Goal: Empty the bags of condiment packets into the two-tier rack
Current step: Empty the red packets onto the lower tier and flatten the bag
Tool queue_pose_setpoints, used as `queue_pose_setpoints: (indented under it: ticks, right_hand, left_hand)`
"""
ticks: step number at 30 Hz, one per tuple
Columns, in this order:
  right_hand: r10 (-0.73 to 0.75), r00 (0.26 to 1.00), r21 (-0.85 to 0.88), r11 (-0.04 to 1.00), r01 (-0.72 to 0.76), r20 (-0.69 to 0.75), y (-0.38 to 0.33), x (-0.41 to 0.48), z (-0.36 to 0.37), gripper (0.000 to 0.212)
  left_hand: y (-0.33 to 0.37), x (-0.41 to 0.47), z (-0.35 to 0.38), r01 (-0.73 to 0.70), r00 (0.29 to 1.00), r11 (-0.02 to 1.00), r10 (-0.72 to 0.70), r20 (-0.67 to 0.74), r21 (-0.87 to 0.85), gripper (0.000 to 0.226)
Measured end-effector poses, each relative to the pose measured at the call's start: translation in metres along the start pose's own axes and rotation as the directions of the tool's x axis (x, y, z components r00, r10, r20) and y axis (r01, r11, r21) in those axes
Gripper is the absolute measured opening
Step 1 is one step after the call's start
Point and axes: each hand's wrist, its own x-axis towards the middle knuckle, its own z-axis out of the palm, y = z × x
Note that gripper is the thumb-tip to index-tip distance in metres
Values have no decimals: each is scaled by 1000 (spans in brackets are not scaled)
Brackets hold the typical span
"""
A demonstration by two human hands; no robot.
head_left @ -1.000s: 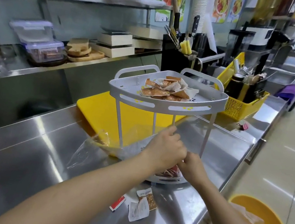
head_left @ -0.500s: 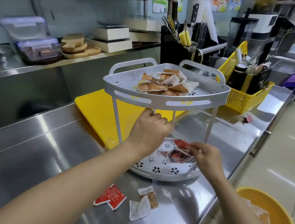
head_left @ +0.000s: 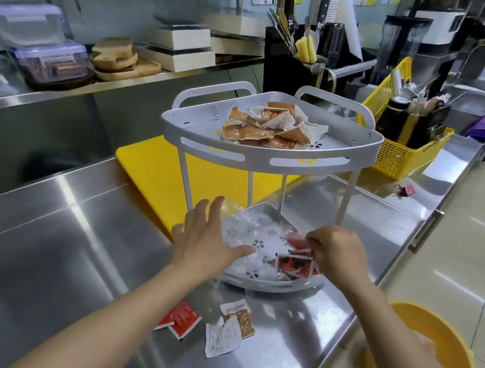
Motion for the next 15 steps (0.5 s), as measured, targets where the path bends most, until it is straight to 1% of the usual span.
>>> queue_pose_setpoints:
  ticks: [1,2,3,4,5,6,7,8,9,10,11,12,13,14,15]
  right_hand:
    - [46,998,57,997,-44,-36,3,0,-2,13]
    - [74,995,94,993,-68,-62,5,1,-5,11]
    - [87,993,113,991,-78,-80,7,2,-9,11]
    - [87,992,126,989,-75,-95,9,3,-12,11]
    - [75,990,140,988,-58,-121,11,3,-16,11]
    - [53,986,150,988,-30,-155,12,3,-20,11]
    - [23,981,147,989,6,-193,13,3,-23,9]
    - [-8,973,139,989,41,-230,13,2,-25,8]
    - [-28,964,132,989,65,-264,13,2,-27,7]
    - [-35,954,132,988,78,-299,13,1,-29,6]
    - [-34,942,134,987,84,-334,12,1,-30,5]
    - [-33,931,133,987,88,-364,13,0,-31,5]
    - [-39,920,127,987,96,-390,13,0,-32,4]
    - [-51,911,118,987,109,-410,13,-2,-32,4]
    - [-72,904,98,987,124,-421,13,-4,-32,3]
  left_hand:
    - [-4,-3,1,93,993,992,-86,79,-81,106]
    - [-8,-3,2,179,971,975,-154,183,-130,105]
    - [-12,-2,5,256,935,955,-205,291,-149,95]
    - [-13,-3,4,307,897,939,-230,378,-156,74]
    - [-14,-3,4,339,881,924,-244,406,-180,46]
    - [-13,-2,5,369,881,896,-253,400,-247,22]
    - [-12,0,7,419,881,834,-276,385,-360,16]
    - [-8,2,11,490,864,703,-312,397,-515,17]
    - [-2,6,14,541,841,501,-341,420,-676,17]
    - [4,10,16,529,834,292,-353,424,-797,16]
    - [10,14,19,471,843,140,-363,397,-871,17]
    - [17,17,22,402,865,91,-363,346,-911,17]
    - [20,17,29,338,900,163,-345,267,-927,16]
    - [22,15,38,273,943,353,-283,176,-895,19]
    - [20,12,52,175,985,665,-129,119,-726,28]
